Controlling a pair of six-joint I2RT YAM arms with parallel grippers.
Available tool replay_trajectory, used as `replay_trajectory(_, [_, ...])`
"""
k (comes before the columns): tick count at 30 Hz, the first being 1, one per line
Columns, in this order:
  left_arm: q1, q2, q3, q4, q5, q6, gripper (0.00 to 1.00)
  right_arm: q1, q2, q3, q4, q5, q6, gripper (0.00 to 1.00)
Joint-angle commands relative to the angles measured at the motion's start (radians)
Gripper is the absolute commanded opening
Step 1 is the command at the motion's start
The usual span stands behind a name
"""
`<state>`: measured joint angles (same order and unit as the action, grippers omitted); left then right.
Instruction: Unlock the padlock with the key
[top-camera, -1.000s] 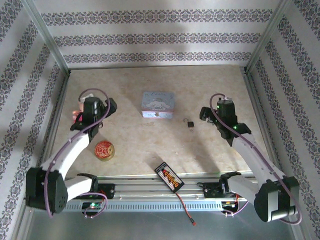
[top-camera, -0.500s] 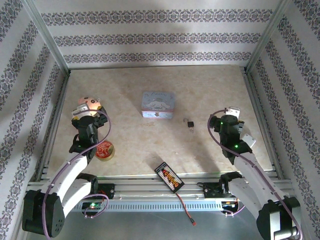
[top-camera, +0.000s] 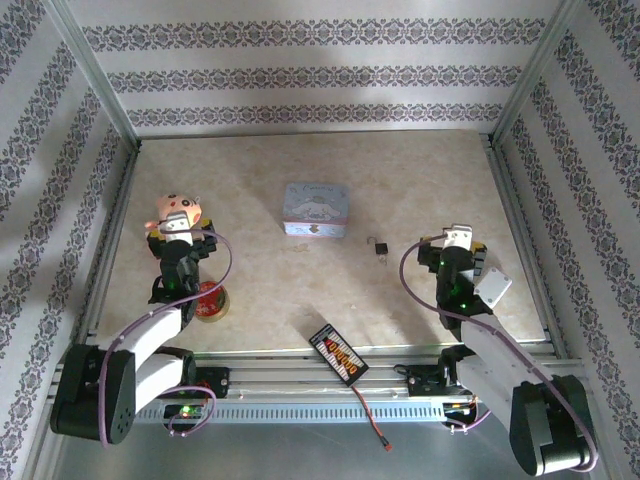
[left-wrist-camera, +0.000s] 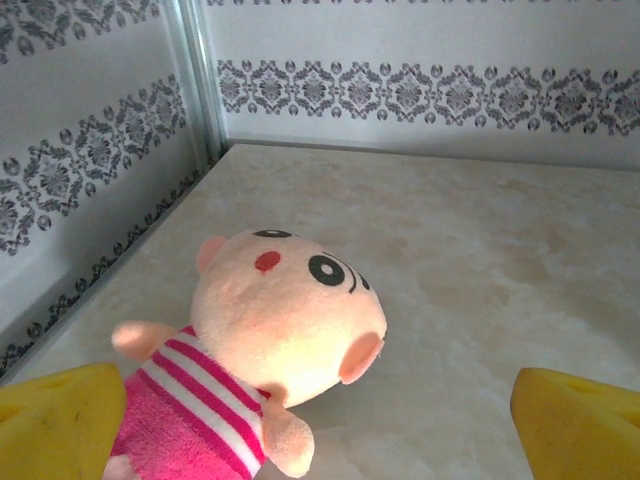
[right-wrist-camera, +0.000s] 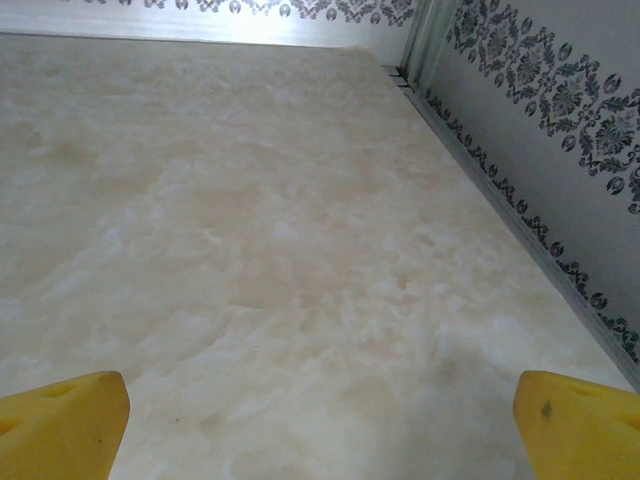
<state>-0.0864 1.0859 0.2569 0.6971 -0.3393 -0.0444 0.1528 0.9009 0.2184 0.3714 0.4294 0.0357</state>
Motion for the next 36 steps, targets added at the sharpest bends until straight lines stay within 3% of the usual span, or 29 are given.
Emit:
replay_trajectory(1, [0.025, 0.063, -0.016, 0.157, 0.068, 0.059, 0.99, -0.031, 0.048, -0.012, 0.108, -0.010, -0.022, 0.98])
replay_trajectory(4, [0.033, 0.130, -0.014, 0.233, 0.100, 0.071, 0.99, -0.058, 0.098, -0.014, 0.193, -0.049, -0.023, 0.98])
replay_trajectory(6, [0.039, 0.128, 0.002, 0.189, 0.150, 0.060, 0.99, -0.069, 0.125, -0.013, 0.231, -0.063, -0.017, 0.98])
replay_trajectory(12, [0.054, 0.202, -0.031, 0.328, 0.222, 0.042, 0.99, -0.091, 0.150, -0.007, 0.253, -0.082, -0.013, 0.98])
replay_trajectory(14, [0.055, 0.208, -0.025, 0.284, 0.238, 0.038, 0.99, -0.096, 0.139, -0.012, 0.253, -0.092, -0.011, 0.98])
replay_trajectory(24, [0.066, 0.566, -0.056, 0.702, 0.384, 0.081, 0.99, -0.133, 0.047, -0.074, 0.267, -0.147, -0.009, 0.98])
replay_trajectory(26, [0.094, 0.494, -0.034, 0.540, 0.471, 0.069, 0.99, -0.147, 0.034, -0.087, 0.284, -0.169, -0.004, 0.98])
replay_trajectory(29, [0.118, 0.506, 0.075, 0.366, 0.630, 0.100, 0.99, -0.177, 0.041, -0.115, 0.349, -0.208, 0.022, 0.98])
replay_trajectory(30, [0.129, 0.493, 0.118, 0.258, 0.619, 0.084, 0.99, -0.187, 0.049, -0.120, 0.368, -0.217, 0.031, 0.98])
replay_trajectory(36, [0.135, 0.510, 0.117, 0.285, 0.568, 0.056, 0.99, -0.225, 0.181, -0.119, 0.554, -0.289, 0.066, 0.98])
